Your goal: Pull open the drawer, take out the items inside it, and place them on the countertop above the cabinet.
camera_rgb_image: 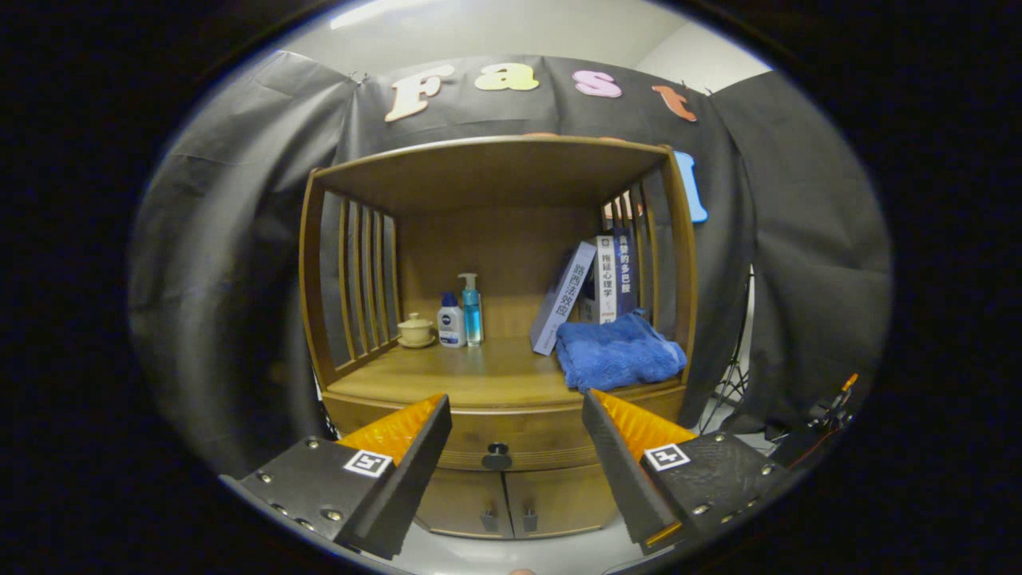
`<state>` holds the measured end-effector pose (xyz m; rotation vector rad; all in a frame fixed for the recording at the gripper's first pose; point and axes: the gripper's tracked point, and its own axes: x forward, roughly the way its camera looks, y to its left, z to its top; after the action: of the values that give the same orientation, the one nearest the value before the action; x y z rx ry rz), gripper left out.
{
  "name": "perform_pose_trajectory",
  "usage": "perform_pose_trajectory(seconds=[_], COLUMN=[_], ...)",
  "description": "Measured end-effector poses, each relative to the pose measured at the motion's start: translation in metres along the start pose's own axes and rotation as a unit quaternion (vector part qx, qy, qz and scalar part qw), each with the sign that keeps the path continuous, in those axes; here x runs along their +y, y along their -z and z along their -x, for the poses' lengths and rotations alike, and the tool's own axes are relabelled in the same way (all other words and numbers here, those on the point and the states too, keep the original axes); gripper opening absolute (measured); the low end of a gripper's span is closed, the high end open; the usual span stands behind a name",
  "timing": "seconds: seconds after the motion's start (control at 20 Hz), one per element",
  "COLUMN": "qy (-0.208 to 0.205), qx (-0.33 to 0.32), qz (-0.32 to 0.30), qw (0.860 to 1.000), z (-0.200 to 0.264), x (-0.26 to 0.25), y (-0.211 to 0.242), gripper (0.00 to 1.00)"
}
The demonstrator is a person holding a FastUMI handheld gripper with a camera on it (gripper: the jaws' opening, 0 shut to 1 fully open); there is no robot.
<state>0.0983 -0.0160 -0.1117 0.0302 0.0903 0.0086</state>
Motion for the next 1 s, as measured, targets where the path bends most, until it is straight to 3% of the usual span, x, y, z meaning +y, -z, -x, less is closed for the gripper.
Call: perform_pose_trajectory(seconds=[0.45,0.7,0.95,1.0], qy=[-0.014,-0.018,-0.036,-0.030], qx=[0.021,0.064,0.082,0.059], qz=[0.015,-0.028,-0.026,-0.024], qw=[1.000,0.997,0.996,0.998], z=[-0.071,-0.100,-0.113,-0.115], x=[0.025,0.024,0.025,0.024], y=[0.095,0.145,0.170,0.167], gripper=[0.99,0.99,0.66,0.58])
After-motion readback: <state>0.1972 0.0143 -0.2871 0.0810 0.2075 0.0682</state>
